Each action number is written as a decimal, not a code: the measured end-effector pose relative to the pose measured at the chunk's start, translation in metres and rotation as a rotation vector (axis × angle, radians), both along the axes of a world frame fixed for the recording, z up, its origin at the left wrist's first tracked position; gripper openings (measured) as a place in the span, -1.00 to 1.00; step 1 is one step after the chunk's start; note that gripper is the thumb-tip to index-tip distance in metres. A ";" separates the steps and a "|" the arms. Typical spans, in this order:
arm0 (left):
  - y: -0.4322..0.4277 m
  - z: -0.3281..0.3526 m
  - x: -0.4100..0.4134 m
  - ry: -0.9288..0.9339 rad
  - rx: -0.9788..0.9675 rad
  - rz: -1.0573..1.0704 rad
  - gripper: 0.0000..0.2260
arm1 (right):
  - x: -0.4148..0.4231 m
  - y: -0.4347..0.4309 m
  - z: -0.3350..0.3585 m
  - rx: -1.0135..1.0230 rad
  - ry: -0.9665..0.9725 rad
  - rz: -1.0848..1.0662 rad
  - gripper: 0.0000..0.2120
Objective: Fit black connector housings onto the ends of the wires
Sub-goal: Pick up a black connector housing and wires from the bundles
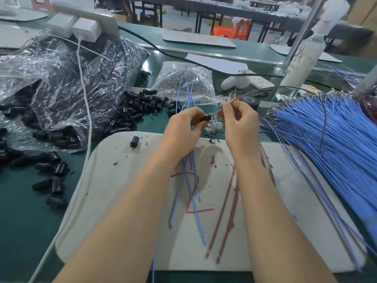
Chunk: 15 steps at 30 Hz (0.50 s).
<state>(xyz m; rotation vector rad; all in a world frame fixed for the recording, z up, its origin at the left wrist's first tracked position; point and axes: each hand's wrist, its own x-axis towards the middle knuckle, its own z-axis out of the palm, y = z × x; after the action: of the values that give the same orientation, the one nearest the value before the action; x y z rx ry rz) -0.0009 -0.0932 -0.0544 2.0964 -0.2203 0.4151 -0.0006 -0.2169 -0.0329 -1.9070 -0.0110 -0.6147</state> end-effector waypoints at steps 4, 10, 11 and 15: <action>0.000 0.001 0.000 -0.022 -0.006 -0.006 -0.92 | 0.000 0.002 -0.003 -0.099 0.020 0.021 -0.81; -0.001 0.004 -0.002 -0.048 -0.028 -0.003 -0.91 | 0.000 0.004 -0.003 0.008 0.128 0.148 -0.92; -0.001 0.004 -0.002 -0.046 -0.032 -0.001 -0.91 | -0.001 0.004 -0.001 0.130 0.120 0.156 -0.92; -0.002 0.007 -0.005 -0.054 -0.061 -0.013 -0.90 | -0.001 0.000 0.004 0.434 0.029 0.135 -0.85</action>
<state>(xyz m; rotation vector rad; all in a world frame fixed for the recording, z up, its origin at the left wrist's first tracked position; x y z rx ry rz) -0.0062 -0.0955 -0.0476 2.0249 -0.2491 0.4653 -0.0012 -0.2172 -0.0285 -1.4805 0.0114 -0.4549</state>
